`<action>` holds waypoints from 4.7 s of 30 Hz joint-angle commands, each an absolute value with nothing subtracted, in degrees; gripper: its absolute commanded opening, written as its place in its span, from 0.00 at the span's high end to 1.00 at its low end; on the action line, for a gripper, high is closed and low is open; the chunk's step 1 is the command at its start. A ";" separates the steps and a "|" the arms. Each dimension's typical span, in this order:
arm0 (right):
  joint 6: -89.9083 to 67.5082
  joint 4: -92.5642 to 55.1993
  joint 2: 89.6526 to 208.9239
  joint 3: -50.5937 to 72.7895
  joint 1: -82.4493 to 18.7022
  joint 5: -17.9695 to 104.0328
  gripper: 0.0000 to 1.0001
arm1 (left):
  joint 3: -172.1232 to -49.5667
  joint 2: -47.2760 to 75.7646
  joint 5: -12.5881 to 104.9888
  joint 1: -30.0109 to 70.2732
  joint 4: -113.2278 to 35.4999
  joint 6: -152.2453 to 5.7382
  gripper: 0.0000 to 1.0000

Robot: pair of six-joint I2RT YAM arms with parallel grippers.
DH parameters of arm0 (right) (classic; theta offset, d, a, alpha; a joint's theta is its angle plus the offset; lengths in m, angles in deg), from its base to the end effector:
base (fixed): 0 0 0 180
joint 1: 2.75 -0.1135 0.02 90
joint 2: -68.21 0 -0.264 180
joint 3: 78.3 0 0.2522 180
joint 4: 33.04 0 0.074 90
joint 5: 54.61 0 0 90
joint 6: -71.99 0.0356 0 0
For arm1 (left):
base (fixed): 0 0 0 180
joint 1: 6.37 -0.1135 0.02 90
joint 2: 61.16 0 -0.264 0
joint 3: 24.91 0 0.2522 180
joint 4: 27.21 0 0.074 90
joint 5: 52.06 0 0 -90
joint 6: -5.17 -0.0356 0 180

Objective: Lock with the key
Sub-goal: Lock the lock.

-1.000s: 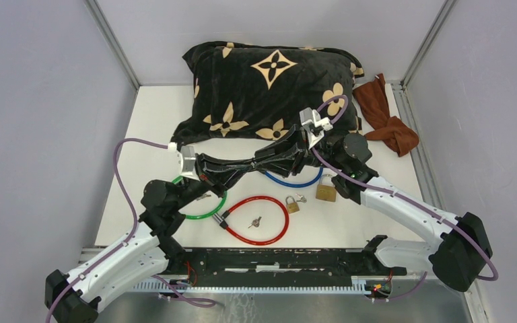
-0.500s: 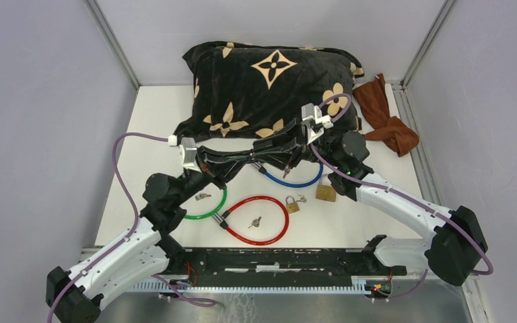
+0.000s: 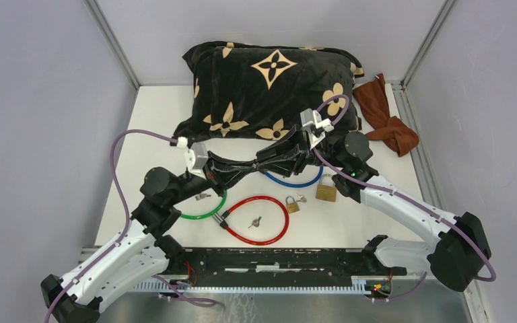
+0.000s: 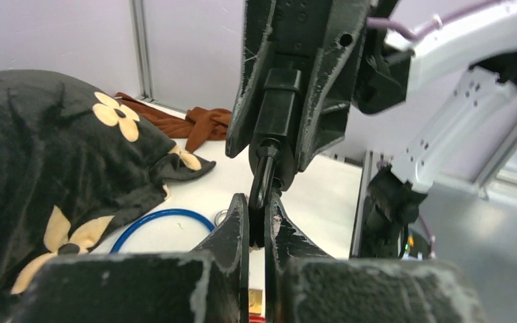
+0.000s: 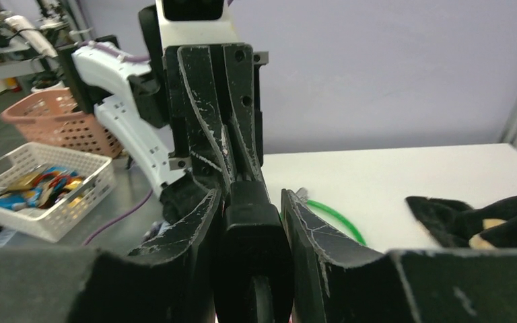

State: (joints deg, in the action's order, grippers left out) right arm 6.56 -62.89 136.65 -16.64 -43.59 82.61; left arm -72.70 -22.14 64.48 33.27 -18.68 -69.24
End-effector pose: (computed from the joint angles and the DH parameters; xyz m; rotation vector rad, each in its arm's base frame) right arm 0.1824 0.1922 0.3677 -0.9628 1.0840 1.4334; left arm 0.1171 -0.1176 0.3496 0.6889 1.2032 -1.1075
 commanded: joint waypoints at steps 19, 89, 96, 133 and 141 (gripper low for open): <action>6.68 -58.12 138.38 -16.65 -49.01 83.36 1.00 | -71.91 -18.78 74.41 34.93 -5.91 -58.05 0.98; -1.91 -56.75 152.24 -17.92 -48.95 87.82 1.00 | -82.89 -14.86 82.53 36.54 -6.19 -59.11 0.98; 3.70 -66.82 150.18 -20.59 -47.87 88.83 1.00 | -86.93 -15.76 85.09 35.08 -14.41 -57.93 0.98; 2.44 -68.26 158.29 -13.57 -52.23 84.26 1.00 | -86.52 -10.33 82.33 42.26 -15.66 -59.76 0.98; 2.36 -68.27 159.73 -12.14 -53.11 83.83 1.00 | -84.00 -8.60 81.99 47.48 -12.42 -59.67 0.98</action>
State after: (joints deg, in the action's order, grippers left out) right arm 8.16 -75.11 152.94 -15.89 -41.25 85.26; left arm -81.99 -15.19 51.48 32.48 -40.80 -71.56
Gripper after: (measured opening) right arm 0.397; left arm 0.066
